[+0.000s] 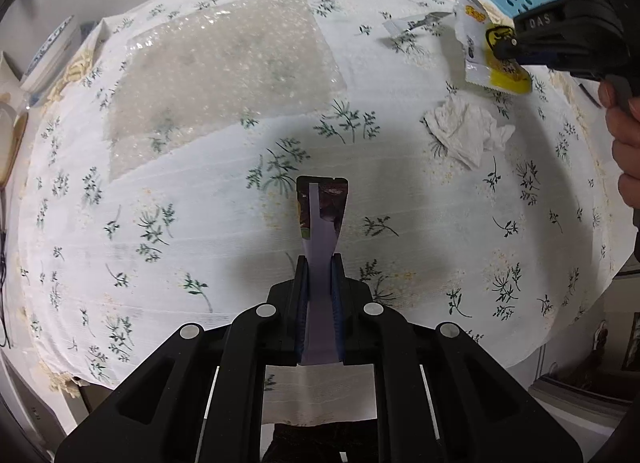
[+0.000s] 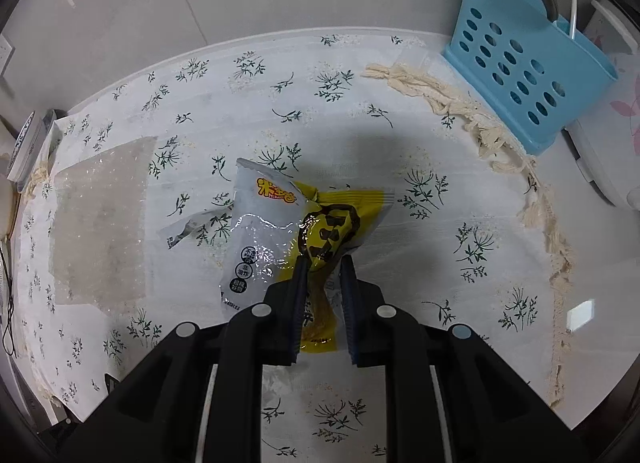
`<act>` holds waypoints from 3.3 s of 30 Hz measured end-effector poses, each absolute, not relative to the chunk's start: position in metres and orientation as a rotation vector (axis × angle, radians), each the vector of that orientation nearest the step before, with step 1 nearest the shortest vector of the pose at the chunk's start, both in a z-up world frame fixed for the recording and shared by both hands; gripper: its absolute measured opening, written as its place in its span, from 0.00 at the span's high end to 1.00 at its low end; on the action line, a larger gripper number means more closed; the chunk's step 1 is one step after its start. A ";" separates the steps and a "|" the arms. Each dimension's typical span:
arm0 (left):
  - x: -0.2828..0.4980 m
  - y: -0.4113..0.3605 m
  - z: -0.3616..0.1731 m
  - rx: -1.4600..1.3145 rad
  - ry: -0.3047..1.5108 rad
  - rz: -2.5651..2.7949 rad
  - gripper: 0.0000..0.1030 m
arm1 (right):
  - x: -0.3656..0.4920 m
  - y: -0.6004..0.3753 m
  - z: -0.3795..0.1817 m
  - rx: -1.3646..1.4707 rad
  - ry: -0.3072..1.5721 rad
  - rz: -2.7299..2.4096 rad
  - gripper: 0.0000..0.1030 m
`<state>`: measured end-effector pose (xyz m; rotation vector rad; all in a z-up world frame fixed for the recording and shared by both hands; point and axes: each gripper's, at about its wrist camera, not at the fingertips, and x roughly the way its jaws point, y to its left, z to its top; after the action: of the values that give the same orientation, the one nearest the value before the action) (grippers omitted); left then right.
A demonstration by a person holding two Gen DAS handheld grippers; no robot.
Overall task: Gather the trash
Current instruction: 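Grasp the purple stick with the left tool while the right tool grasps the yellow wrapper, then carry the purple stick and yellow wrapper down toward the black trash bin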
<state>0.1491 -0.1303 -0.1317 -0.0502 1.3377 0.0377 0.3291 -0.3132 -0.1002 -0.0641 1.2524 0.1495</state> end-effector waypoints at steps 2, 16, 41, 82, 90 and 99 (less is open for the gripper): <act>0.147 -0.123 -0.127 -0.057 1.329 0.040 0.91 | 0.321 -0.316 -0.093 -0.067 1.237 0.152 0.85; 0.133 -0.106 -0.097 -0.059 1.248 0.065 0.91 | 0.251 -0.311 -0.043 0.000 1.137 0.161 0.85; 0.086 -0.086 -0.060 -0.109 1.161 0.034 0.91 | 0.134 -0.286 0.009 -0.033 1.022 0.245 0.85; -0.024 -0.095 -0.051 -0.177 1.130 -0.042 0.91 | 0.006 -0.275 -0.015 -0.062 1.063 0.373 0.85; -0.048 -0.099 -0.063 -0.176 1.134 -0.062 0.91 | -0.019 -0.275 -0.029 -0.081 1.092 0.392 0.85; -0.074 -0.099 -0.089 -0.188 1.172 -0.080 0.91 | -0.047 -0.278 -0.058 -0.095 1.146 0.419 0.85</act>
<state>-0.0743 -0.0986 -0.0888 -0.1883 1.1722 -0.0801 -0.0474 -0.2785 -0.0580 -0.0954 1.1461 0.4188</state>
